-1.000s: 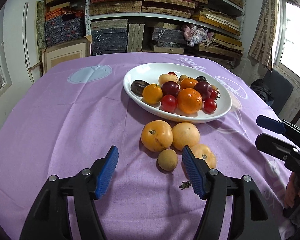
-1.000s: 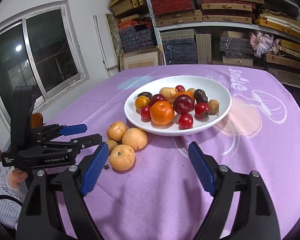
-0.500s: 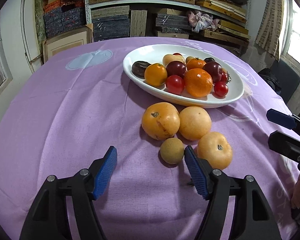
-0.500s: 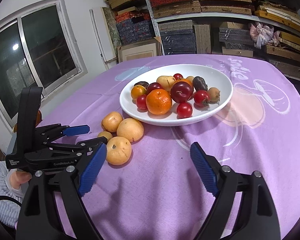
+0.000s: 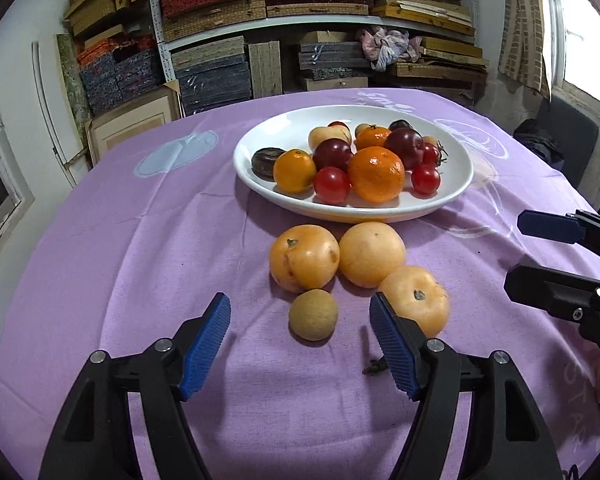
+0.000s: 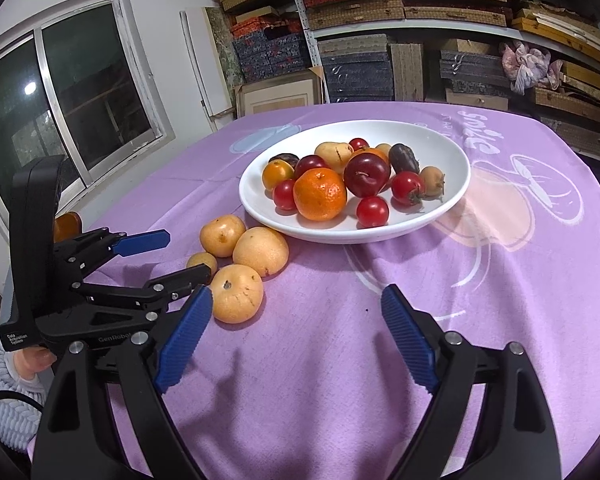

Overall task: Organize fruits
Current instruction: 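Move both open grippers back toward the remaining tan fruits, then grasp a small tan fruit with the left gripper while the right grasps a tan pear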

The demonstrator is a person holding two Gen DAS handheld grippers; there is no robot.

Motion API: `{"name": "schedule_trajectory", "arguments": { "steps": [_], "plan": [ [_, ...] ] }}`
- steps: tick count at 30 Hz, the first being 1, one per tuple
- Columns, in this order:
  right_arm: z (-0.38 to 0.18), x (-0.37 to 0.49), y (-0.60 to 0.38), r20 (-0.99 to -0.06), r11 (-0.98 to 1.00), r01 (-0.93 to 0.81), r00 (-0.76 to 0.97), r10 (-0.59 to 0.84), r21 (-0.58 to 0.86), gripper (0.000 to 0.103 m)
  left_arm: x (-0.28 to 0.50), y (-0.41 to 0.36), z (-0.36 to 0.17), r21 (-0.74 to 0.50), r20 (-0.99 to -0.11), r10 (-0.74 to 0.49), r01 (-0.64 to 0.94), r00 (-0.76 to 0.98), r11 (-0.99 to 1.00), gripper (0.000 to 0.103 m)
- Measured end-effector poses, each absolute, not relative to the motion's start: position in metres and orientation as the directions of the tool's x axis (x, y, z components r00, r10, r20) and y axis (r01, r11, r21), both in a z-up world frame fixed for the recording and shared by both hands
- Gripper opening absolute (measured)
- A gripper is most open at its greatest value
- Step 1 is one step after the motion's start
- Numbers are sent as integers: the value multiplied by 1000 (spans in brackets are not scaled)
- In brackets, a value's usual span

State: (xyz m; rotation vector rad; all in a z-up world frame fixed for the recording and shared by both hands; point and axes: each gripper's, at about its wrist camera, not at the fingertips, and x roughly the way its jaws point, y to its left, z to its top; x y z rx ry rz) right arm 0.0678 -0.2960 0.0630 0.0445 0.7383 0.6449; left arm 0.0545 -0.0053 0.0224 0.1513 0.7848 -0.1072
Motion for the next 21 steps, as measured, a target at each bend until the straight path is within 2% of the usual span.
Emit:
{"name": "schedule_trajectory", "arguments": {
  "steps": [3, 6, 8, 9, 14, 16, 17, 18, 19, 21],
  "plan": [
    [63, 68, -296, -612, 807, -532, 556, 562, 258, 84, 68, 5, 12, 35, -765, -50, 118, 642, 992, 73],
    [63, 67, -295, -615, 804, -537, 551, 563, 255, 84, 72, 25, 9, -53, -773, -83, 67, 628, 996, 64],
    [63, 67, -294, -616, 803, -541, 552, 562, 248, 84, 70, 28, 11, -39, -769, -62, 50, 636, 998, 56],
    [63, 67, -294, -617, 803, -543, 551, 562, 246, 84, 70, 29, 11, -40, -766, -60, 46, 639, 998, 46],
    [63, 67, -292, -618, 801, -546, 549, 563, 245, 84, 64, 23, 17, -24, -747, -64, 70, 661, 997, 41],
    [62, 66, -290, -622, 799, -552, 546, 562, 238, 84, 63, 22, 17, -41, -747, -93, 94, 658, 995, 44],
    [62, 65, -289, -622, 799, -555, 546, 561, 234, 84, 65, 23, 15, -54, -754, -105, 98, 649, 994, 51],
    [62, 65, -289, -623, 797, -556, 543, 563, 236, 84, 67, 24, 13, -67, -763, -112, 94, 637, 993, 68],
    [61, 66, -287, -626, 794, -557, 535, 568, 244, 84, 70, 26, 11, -82, -772, -118, 87, 624, 993, 74],
    [58, 70, -281, -640, 787, -559, 510, 575, 261, 84, 70, 27, 9, -88, -773, -118, 79, 624, 993, 75]
  ]
}}
